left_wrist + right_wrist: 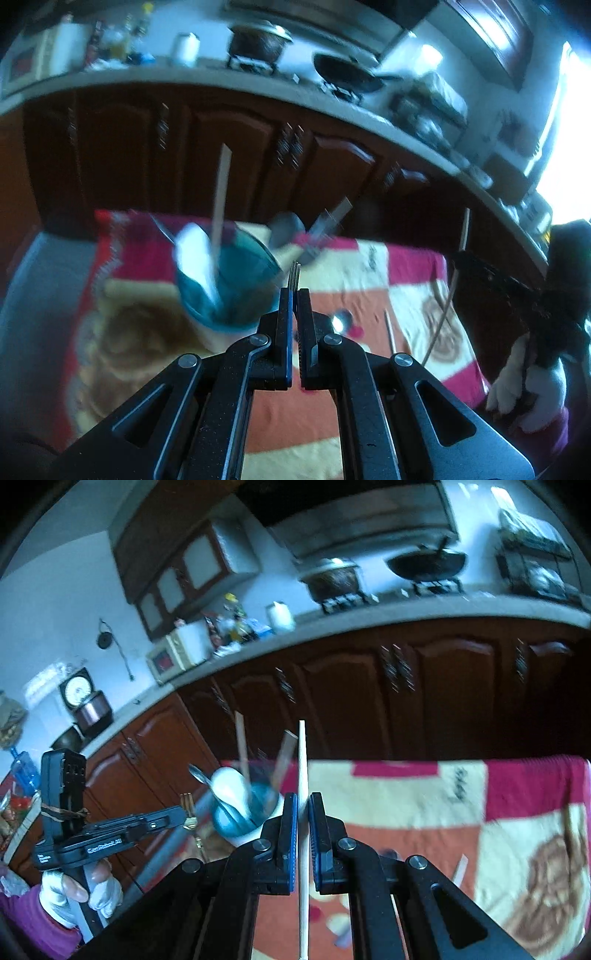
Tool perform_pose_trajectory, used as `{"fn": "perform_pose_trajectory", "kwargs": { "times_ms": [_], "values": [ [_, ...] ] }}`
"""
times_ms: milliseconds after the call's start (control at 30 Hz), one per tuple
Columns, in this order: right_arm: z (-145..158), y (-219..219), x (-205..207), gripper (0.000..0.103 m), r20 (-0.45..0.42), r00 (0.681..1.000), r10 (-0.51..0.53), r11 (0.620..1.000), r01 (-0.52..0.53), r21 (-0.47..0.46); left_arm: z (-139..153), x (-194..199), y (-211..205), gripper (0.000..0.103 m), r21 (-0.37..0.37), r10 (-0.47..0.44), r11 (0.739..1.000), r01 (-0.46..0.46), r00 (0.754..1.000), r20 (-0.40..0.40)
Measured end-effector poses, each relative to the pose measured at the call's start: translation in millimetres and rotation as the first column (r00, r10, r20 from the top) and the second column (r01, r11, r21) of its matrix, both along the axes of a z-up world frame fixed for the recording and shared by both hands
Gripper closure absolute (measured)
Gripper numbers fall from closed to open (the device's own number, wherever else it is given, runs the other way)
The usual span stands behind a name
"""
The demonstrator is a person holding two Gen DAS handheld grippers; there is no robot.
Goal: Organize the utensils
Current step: 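Carry the gold fork with the left tool while the right carries the chopstick over the cup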
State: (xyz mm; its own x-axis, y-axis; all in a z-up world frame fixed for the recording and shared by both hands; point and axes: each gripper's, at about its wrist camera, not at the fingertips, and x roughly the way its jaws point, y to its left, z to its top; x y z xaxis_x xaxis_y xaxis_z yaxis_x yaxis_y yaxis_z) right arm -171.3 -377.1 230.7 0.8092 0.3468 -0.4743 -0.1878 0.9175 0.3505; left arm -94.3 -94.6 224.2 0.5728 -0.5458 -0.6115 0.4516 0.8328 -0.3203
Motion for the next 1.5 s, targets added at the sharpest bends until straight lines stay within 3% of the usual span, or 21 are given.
{"fn": "perform_pose_trajectory", "kwargs": {
  "times_ms": [233,400,600,733,967,1500],
  "values": [
    [26.1,57.7,44.0,0.097,0.086,0.995,0.059,0.998,-0.057,-0.023,20.8,29.9,27.3,0.102,0.026,0.124,0.992,-0.127,0.987,0.101],
    [29.3,89.6,81.2,0.097,0.125,0.989,0.074,0.997,-0.070,-0.031,17.0,50.0,35.1,0.102,0.077,0.186,0.976,-0.202,0.967,0.173],
    [18.2,111.9,121.5,0.097,0.141,0.989,0.054,0.998,-0.051,-0.030,1.1,61.9,31.6,0.102,0.145,0.208,0.958,-0.246,0.949,0.235],
    [-4.9,119.3,138.6,0.097,0.114,0.993,0.040,0.999,-0.036,-0.035,-15.6,63.9,21.2,0.102,0.190,0.198,0.950,-0.249,0.947,0.254],
    [-34.5,116.0,134.9,0.097,0.052,0.997,0.062,0.996,-0.059,-0.061,-38.7,68.6,9.9,0.102,0.211,0.183,0.950,-0.229,0.959,0.214],
    [-59.6,105.1,105.2,0.097,-0.056,0.996,0.071,0.994,-0.075,-0.082,-63.6,56.6,-3.9,0.102,0.227,0.186,0.950,-0.213,0.973,0.133]
  ]
}}
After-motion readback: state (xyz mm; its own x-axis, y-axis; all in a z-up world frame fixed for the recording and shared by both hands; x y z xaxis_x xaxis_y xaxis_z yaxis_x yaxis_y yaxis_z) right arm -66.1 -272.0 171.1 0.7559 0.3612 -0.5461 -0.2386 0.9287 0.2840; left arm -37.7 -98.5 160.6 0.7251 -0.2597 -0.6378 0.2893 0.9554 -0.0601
